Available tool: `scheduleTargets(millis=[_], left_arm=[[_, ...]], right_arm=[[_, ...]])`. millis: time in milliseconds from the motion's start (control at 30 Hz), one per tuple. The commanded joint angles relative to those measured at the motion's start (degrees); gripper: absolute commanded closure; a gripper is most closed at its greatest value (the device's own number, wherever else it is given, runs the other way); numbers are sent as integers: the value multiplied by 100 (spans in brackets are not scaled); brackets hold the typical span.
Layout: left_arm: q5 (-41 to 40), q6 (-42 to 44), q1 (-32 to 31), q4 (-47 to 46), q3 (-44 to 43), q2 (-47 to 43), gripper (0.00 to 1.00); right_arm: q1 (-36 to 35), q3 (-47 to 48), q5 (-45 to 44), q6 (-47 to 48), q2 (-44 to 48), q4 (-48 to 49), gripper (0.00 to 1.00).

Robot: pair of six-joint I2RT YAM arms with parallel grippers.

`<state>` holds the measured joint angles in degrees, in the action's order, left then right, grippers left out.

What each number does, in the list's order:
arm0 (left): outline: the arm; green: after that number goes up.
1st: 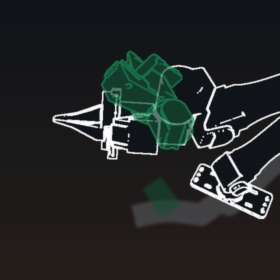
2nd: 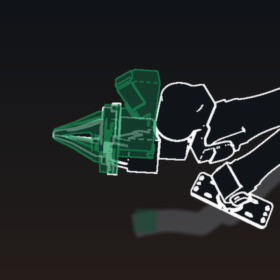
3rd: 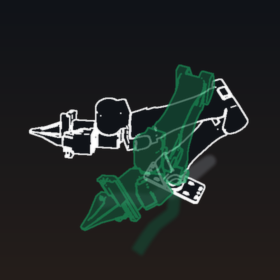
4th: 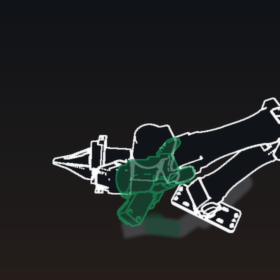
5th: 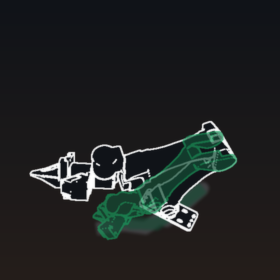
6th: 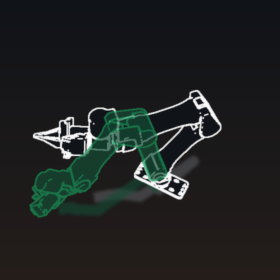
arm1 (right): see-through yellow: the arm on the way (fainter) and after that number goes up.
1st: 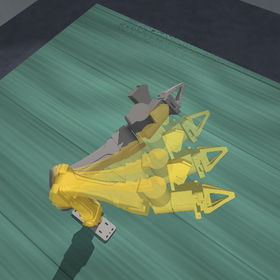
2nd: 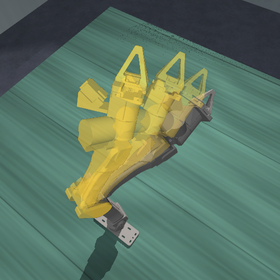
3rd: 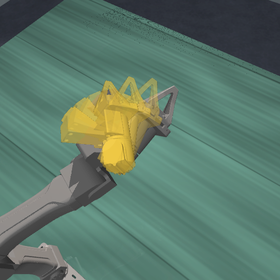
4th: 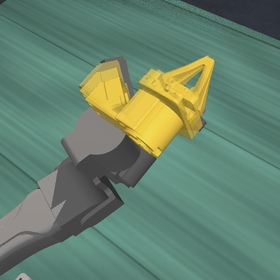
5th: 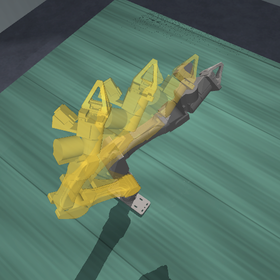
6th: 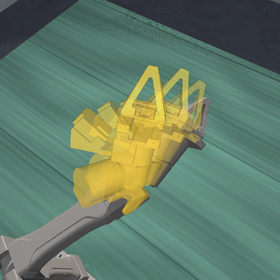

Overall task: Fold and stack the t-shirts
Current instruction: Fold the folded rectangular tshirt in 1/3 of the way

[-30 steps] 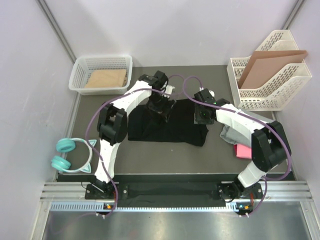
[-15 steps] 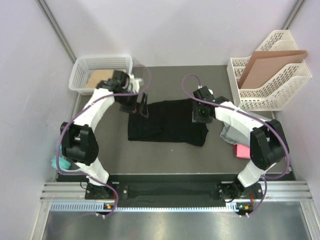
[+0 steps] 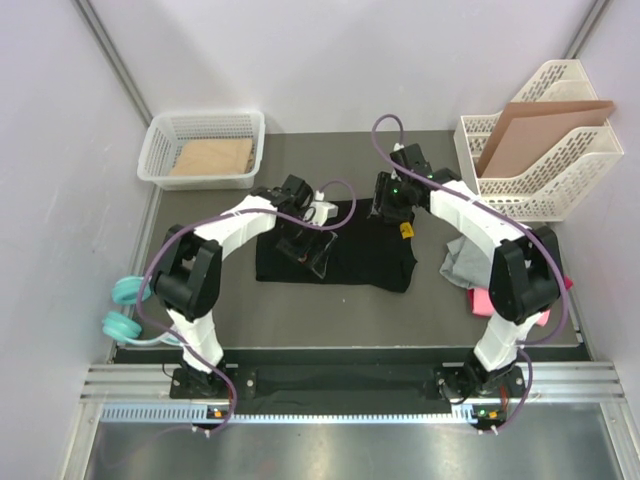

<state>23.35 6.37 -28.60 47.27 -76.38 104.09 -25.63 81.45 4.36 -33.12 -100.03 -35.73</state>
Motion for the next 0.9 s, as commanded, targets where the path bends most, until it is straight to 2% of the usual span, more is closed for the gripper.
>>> scheduleTargets(millis=[0, 167, 300, 467, 567, 667, 700, 767, 800, 867], left_arm=[[406, 329, -172, -33, -150, 278, 1], [802, 575, -321, 19, -26, 506, 1], [873, 707, -681, 213, -158, 717, 1], [242, 717, -832, 362, -272, 447, 1], [-49, 777, -507, 450, -491, -132, 1], [-42, 839, 212, 722, -948, -651, 1], [141, 822, 763, 740, -1114, -784, 1], [292, 717, 1363, 548, -1142, -1117, 1], [327, 673, 1888, 477, -1073, -1189, 1], [371, 585, 2400, 240, -897, -1286, 1]], right_arm=[[128, 152, 249, -106, -17, 74, 51], [225, 73, 320, -142, -69, 162, 51], [251, 99, 320, -150, -96, 145, 51], [269, 117, 346, -124, -105, 92, 50], [277, 143, 399, -98, -96, 83, 50], [278, 152, 592, -150, -61, 153, 49], [269, 108, 784, -229, -35, 214, 49], [225, 55, 969, -317, -25, 460, 49], [199, 47, 1136, -378, -86, 513, 48], [50, 160, 1321, -423, -218, 593, 48]])
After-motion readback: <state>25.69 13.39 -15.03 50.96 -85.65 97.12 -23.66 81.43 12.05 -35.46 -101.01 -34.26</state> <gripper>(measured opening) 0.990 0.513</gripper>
